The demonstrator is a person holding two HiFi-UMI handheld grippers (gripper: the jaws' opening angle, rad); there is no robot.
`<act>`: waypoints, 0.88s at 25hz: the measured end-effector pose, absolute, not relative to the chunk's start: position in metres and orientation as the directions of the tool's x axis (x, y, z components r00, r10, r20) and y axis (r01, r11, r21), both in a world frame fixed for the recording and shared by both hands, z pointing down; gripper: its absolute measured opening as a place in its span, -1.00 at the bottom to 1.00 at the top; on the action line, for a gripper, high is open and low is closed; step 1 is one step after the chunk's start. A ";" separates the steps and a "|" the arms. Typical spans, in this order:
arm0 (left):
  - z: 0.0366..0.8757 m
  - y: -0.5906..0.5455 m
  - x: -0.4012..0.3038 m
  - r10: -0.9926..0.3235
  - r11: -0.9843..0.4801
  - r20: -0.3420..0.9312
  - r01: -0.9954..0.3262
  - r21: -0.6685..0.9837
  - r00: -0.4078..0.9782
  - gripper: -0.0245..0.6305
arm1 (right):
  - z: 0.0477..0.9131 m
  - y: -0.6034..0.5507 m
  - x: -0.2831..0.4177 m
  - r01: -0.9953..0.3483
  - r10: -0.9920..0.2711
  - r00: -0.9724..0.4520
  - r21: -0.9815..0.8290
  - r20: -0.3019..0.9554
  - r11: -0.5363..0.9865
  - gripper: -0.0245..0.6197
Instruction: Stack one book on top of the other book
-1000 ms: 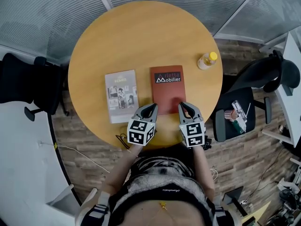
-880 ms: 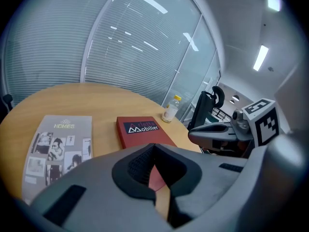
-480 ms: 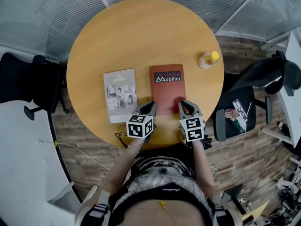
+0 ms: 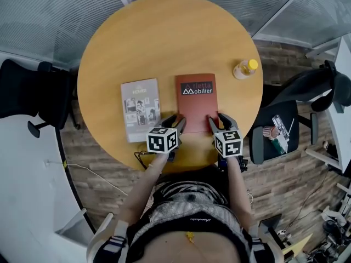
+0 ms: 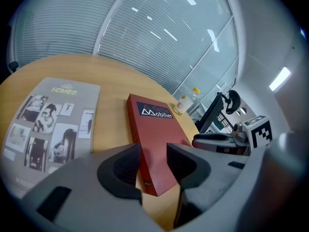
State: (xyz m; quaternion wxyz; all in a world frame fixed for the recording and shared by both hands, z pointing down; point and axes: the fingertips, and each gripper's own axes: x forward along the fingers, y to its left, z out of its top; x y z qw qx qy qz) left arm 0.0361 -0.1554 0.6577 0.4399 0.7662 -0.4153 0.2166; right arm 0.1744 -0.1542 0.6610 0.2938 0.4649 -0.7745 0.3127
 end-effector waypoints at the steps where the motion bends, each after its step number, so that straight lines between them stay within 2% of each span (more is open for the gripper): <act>1: 0.660 -0.156 0.036 -0.442 -0.266 0.701 -0.828 0.494 0.560 -0.42 | 0.664 -0.155 0.176 -0.906 -0.532 -0.397 -0.224 0.748 0.360 -0.43; 12: 0.684 -0.157 0.044 -0.392 -0.220 0.731 -0.829 0.515 0.558 -0.43 | 0.692 -0.156 0.183 -0.893 -0.494 -0.450 -0.394 0.744 0.218 -0.38; 16: 0.689 -0.157 0.043 -0.392 -0.207 0.743 -0.839 0.503 0.542 -0.56 | 0.696 -0.156 0.182 -0.856 -0.491 -0.505 -0.486 0.710 0.177 -0.38; 22: 0.690 -0.157 0.043 -0.383 -0.210 0.742 -0.834 0.511 0.551 -0.55 | 0.697 -0.155 0.182 -0.829 -0.495 -0.539 -0.532 0.682 0.170 -0.38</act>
